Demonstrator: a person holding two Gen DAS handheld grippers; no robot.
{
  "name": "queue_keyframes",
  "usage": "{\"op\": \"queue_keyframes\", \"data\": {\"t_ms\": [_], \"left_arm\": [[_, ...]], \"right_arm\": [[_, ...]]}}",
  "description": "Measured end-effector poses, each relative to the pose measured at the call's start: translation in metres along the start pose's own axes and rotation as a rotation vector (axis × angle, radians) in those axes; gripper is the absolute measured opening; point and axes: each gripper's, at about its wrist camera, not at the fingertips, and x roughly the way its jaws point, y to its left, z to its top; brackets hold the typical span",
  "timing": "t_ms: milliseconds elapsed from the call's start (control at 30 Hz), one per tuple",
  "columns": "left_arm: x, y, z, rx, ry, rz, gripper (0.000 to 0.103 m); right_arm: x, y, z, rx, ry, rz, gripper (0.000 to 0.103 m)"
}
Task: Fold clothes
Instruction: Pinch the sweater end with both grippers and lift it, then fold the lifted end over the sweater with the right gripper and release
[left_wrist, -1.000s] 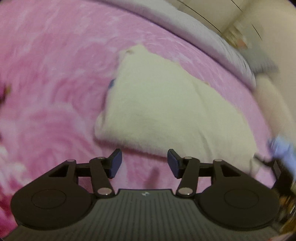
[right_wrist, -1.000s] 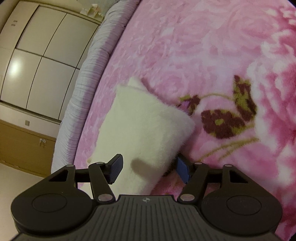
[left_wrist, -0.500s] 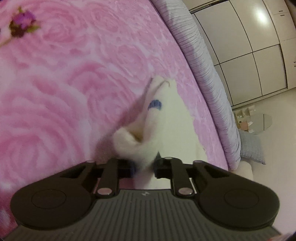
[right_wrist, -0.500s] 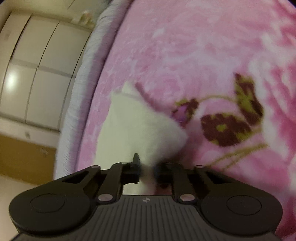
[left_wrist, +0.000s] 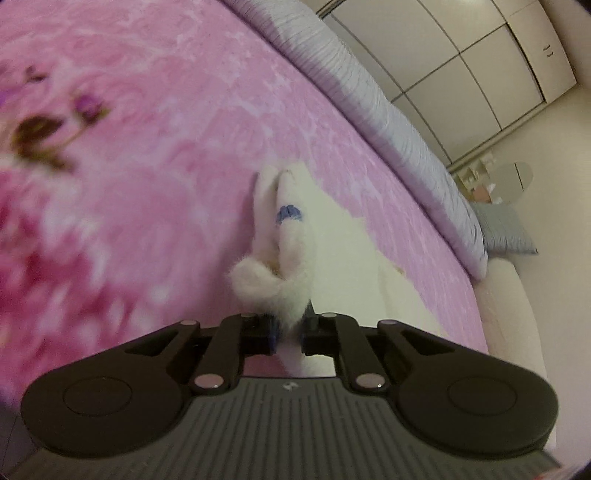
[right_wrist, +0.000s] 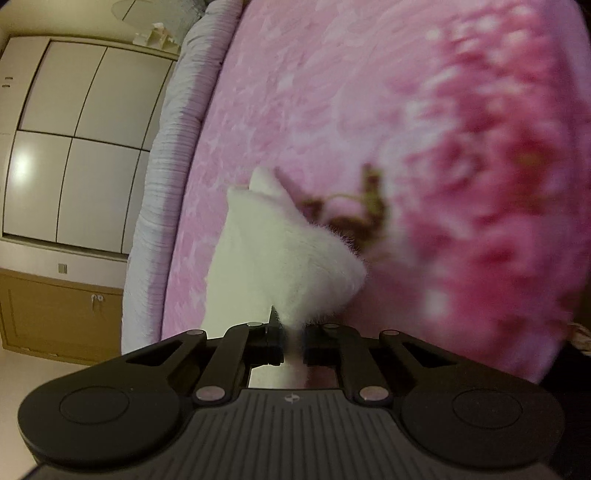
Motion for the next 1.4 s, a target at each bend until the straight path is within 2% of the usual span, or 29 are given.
{"op": "queue_keyframes", "data": {"t_ms": [100,167,300,400,467,533,567,633,700,767,867,933,1033,1067,1100,1133,1167,1233,1300,1367,1400], "left_arm": [[-0.009,0.009,-0.017,0.019,0.06,0.029,0.01],[-0.019,0.009,-0.017,0.033,0.075,0.039,0.011],[-0.039,-0.011,-0.007,0.159,0.069,0.061,0.014],[-0.05,-0.03,-0.006,0.245,0.05,0.087,0.014],[-0.058,-0.04,-0.007,0.302,0.008,0.164,0.014],[-0.068,-0.047,-0.006,0.369,-0.067,0.248,0.014],[-0.072,-0.049,-0.002,0.381,-0.091,0.252,0.014],[-0.074,-0.05,0.008,0.386,-0.097,0.208,0.014],[-0.061,-0.052,0.014,0.393,-0.051,0.138,0.016],[-0.036,-0.052,0.016,0.406,0.005,0.105,0.016],[0.003,-0.041,0.018,0.374,0.084,0.1,0.018],[0.023,-0.033,0.019,0.361,0.121,0.101,0.018],[0.029,-0.029,0.024,0.353,0.131,0.086,0.018],[0.03,-0.027,0.025,0.348,0.135,0.078,0.018],[0.031,-0.025,0.026,0.342,0.139,0.07,0.017],[0.032,-0.023,0.028,0.331,0.143,0.06,0.017],[0.032,-0.019,0.03,0.315,0.144,0.048,0.017],[0.025,-0.015,0.034,0.288,0.141,0.026,0.017],[0.018,-0.011,0.038,0.262,0.135,0.007,0.017],[0.009,-0.004,0.042,0.221,0.127,-0.024,0.017],[0.005,-0.001,0.045,0.201,0.122,-0.036,0.017]], "right_arm": [[-0.017,-0.012,-0.003,-0.039,0.008,-0.032,0.009],[-0.022,-0.017,-0.005,-0.059,0.011,-0.049,0.013],[-0.025,-0.012,-0.005,-0.073,0.001,-0.057,0.037],[-0.023,-0.011,-0.005,-0.082,-0.004,-0.069,0.037],[-0.021,-0.01,-0.005,-0.088,-0.007,-0.077,0.037],[-0.02,-0.01,-0.005,-0.094,-0.01,-0.085,0.038],[-0.019,-0.009,-0.005,-0.097,-0.011,-0.089,0.038],[-0.018,-0.009,-0.005,-0.103,-0.015,-0.097,0.04],[-0.015,-0.008,-0.006,-0.11,-0.019,-0.109,0.041],[-0.012,-0.007,-0.008,-0.11,-0.029,-0.123,0.041],[-0.012,-0.006,-0.01,-0.105,-0.033,-0.143,0.042],[-0.014,-0.009,-0.007,-0.056,-0.028,-0.134,0.042],[-0.017,-0.014,-0.005,0.038,-0.04,-0.064,0.051],[-0.015,-0.013,-0.006,0.024,-0.042,-0.078,0.052],[-0.013,-0.011,-0.007,0.008,-0.044,-0.094,0.04],[-0.01,-0.007,-0.008,-0.04,-0.044,-0.141,0.032],[-0.008,-0.004,-0.01,-0.077,-0.05,-0.155,0.018],[-0.008,0.009,-0.015,-0.128,-0.069,-0.179,0.014],[-0.006,0.041,-0.027,-0.334,-0.107,-0.255,0.013],[-0.005,0.084,-0.057,-0.658,-0.175,-0.3,0.012],[-0.005,0.103,-0.073,-0.795,-0.203,-0.283,0.012]]}}
